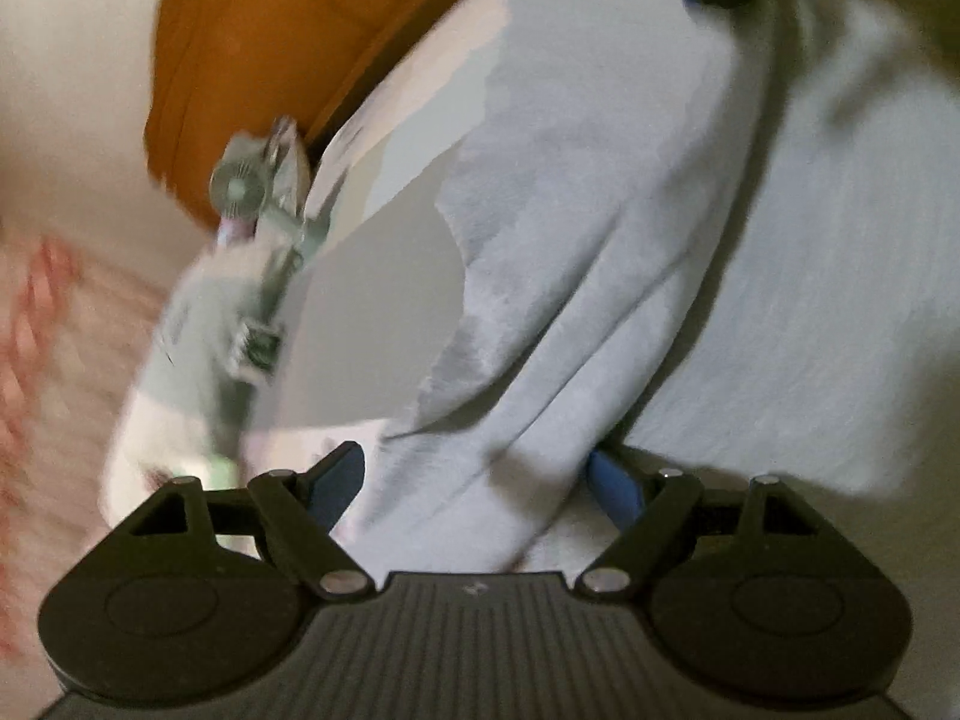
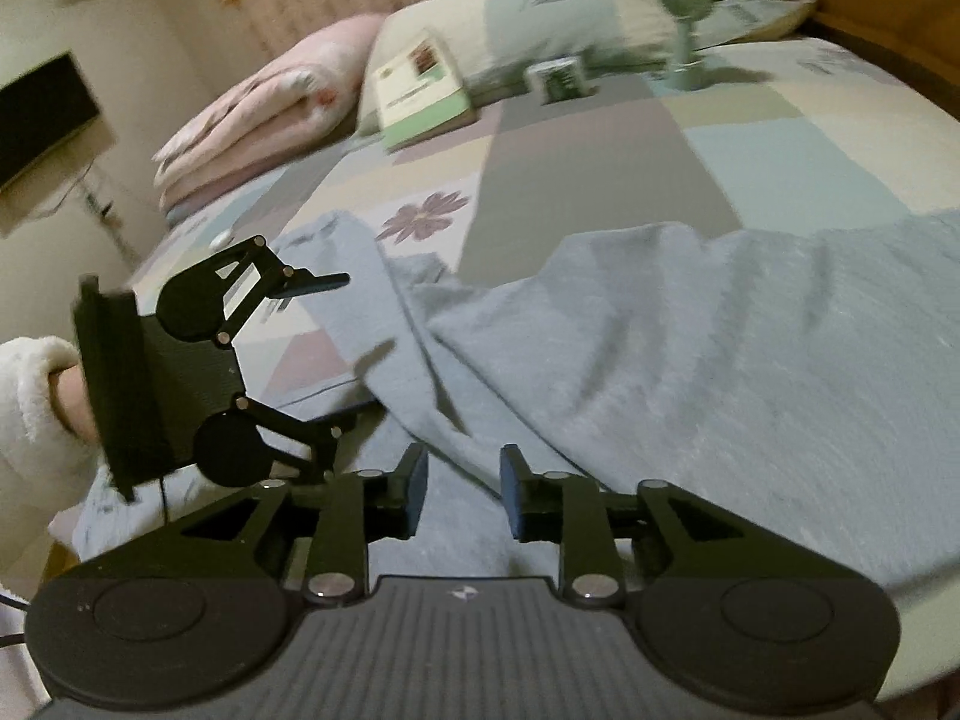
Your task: Fold clothes
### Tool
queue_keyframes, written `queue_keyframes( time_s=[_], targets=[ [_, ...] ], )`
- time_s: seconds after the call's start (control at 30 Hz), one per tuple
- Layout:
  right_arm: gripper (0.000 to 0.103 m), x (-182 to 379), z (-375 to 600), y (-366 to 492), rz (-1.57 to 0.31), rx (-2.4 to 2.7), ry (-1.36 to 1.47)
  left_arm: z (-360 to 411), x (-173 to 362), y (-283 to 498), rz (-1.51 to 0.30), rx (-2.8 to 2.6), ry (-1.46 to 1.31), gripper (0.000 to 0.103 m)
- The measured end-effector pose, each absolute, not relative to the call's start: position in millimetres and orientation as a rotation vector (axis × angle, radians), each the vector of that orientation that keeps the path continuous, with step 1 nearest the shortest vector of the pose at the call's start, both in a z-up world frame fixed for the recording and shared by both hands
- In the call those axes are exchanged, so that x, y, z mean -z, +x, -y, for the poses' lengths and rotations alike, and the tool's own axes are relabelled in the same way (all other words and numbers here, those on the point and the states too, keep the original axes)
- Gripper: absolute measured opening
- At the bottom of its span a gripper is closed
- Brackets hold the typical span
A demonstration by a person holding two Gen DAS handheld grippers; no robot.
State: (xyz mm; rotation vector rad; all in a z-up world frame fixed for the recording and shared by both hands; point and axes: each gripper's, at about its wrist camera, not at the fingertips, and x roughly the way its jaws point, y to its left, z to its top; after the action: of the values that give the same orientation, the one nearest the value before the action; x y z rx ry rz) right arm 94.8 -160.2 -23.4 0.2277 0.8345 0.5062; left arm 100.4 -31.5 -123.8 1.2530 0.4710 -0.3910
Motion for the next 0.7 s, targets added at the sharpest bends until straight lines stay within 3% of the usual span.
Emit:
queue_keyframes(
  time_s=[0.23, 0.33, 0.4, 0.47, 0.7],
  targets=[
    [0.058, 22.2, 177.5, 83.3, -0.798, -0.446, 0.286, 45.8, 140.2, 95.1, -0.352, 0.448, 1.437, 0.078],
    [0.062, 23.4, 177.2, 81.4, -0.796, -0.438, 0.301, 52.8, 143.9, 97.1, -0.378, 0.490, 1.425, 0.052],
    [0.064, 23.8, 176.0, 79.2, -0.795, -0.440, 0.303, 53.2, 146.9, 96.4, -0.407, 0.519, 1.407, 0.025],
    [0.067, 24.8, 174.0, 76.9, -0.798, -0.432, 0.288, 54.1, 148.9, 94.4, -0.432, 0.538, 1.397, 0.009],
    [0.073, 29.1, 160.9, 69.1, -0.825, -0.381, 0.156, 57.2, 126.3, 94.9, -0.441, 0.515, 1.341, 0.004]
  ],
)
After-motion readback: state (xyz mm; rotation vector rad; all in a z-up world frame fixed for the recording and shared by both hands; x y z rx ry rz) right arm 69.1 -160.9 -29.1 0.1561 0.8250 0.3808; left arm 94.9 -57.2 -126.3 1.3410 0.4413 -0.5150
